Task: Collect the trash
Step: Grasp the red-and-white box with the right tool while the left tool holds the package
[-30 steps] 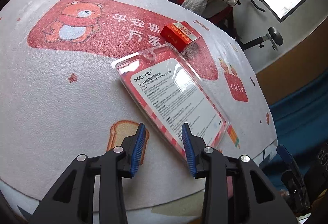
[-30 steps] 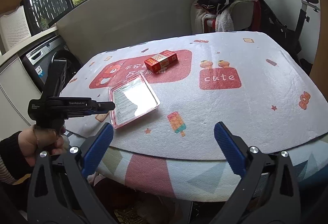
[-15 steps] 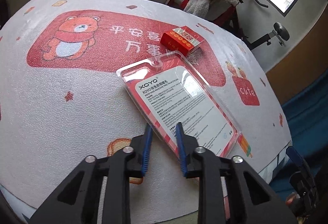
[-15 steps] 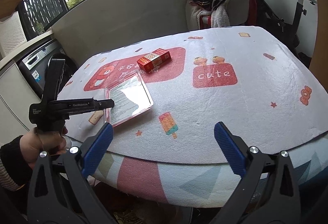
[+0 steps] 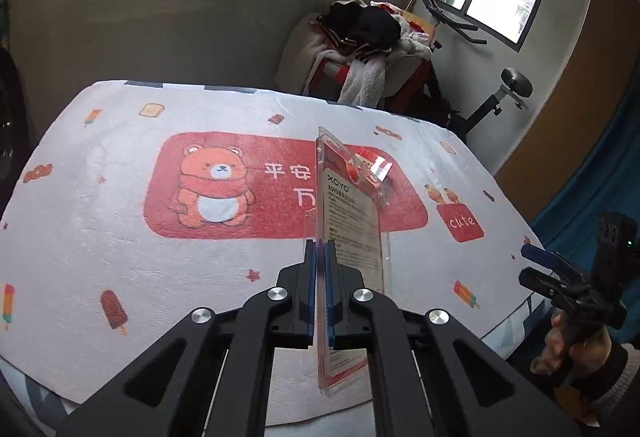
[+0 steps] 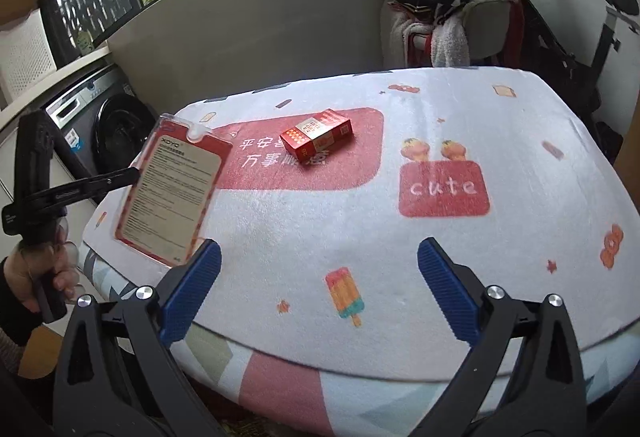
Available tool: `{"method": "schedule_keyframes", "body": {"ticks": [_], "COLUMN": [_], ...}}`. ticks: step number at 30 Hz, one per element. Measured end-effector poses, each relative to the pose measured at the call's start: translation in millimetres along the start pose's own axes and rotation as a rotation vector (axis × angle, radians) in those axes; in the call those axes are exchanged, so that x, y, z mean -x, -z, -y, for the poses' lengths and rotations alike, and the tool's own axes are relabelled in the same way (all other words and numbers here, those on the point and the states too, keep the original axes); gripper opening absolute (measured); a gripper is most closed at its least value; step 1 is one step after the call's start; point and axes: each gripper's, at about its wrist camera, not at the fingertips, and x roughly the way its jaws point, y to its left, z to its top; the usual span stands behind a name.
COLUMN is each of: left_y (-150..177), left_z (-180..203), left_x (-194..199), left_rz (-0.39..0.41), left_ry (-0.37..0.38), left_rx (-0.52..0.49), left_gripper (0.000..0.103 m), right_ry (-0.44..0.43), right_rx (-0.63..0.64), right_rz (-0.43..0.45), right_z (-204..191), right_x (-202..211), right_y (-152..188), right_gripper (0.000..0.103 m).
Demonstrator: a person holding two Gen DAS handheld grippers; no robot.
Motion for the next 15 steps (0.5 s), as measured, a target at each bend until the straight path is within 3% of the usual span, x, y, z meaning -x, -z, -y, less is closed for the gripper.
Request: {"method": "schedule_keyframes", "body": {"ticks": [9, 15], "left_y": [-1.6, 1.7], "left_z": [-40.1, -57.7], "left_x": [28.6, 24.6], "left_rz": [0.047, 0.047], "left_ry": [-0.021, -0.012], "left_rx": [0.062, 0.111], "left_gripper": [0.004, 0.004], "right_ry": [-0.034, -0.025], "right_rx": [0.281, 0.255], "right_rz": [-0.114, -0.185], "right_z": [-20.6, -4.8], "right_x": [-118.9, -179.8], "right_y": [-88.1, -114.3], "right_gripper": [0.097, 0.097]}}
